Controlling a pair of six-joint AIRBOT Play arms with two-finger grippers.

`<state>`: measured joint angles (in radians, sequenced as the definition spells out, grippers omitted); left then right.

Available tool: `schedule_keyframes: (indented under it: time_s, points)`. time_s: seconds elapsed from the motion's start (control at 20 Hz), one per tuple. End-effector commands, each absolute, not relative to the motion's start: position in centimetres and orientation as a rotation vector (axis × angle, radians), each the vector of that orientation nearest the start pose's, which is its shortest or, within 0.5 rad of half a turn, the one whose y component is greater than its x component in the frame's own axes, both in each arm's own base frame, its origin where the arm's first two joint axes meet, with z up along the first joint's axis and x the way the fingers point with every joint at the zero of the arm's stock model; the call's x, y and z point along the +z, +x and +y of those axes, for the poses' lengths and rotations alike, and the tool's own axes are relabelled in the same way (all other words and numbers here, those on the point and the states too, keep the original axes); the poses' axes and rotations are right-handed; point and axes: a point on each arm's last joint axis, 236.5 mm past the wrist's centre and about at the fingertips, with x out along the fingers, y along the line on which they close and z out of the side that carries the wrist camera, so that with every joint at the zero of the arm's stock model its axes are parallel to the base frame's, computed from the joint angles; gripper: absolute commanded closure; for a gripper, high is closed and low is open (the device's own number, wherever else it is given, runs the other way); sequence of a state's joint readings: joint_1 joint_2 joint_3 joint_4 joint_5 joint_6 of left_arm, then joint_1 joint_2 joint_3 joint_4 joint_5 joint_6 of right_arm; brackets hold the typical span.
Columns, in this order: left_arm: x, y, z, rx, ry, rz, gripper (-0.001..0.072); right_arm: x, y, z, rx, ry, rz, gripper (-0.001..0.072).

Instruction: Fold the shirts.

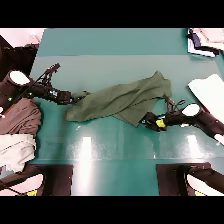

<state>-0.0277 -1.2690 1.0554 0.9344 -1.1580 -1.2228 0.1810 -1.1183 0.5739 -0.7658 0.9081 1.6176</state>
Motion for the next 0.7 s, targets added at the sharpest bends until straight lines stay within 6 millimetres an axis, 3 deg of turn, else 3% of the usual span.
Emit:
schedule_keyframes:
  time_s: [0.0,0.1,0.15,0.25,0.3,0.35,0.5,0.65]
  points:
    - [1.8,36.0,-13.8,-0.550,-0.303,1.230,0.0679,-7.1,27.3,20.2,0.242,0.823,1.372,0.0203]
    - [1.8,36.0,-13.8,-0.551,-0.303,1.231,0.0680,-8.1,27.1,21.2,0.238,0.826,1.399,0.0205]
    - [1.8,35.8,-13.9,-0.554,-0.302,1.237,0.0679,-8.6,26.9,21.6,0.241,0.814,1.423,0.0269]
    - [1.7,35.7,-13.9,-0.556,-0.302,1.241,0.0679,-8.9,27.1,22.4,0.266,0.779,1.443,0.0416]
    - [1.7,35.6,-13.9,-0.558,-0.301,1.244,0.0680,-8.7,27.2,22.9,0.291,0.759,1.443,0.0525]
    - [1.8,35.6,-13.9,-0.558,-0.301,1.244,0.0680,-8.3,27.5,23.3,0.322,0.736,1.433,0.0681]
    - [3.9,36.4,-13.4,-0.568,-0.279,1.213,0.0680,-5.5,28.0,22.5,0.400,0.611,1.391,0.0697]
    - [9.2,38.8,-11.3,-0.558,-0.262,1.111,0.0680,-0.7,27.9,18.3,0.393,0.512,1.350,0.0697]
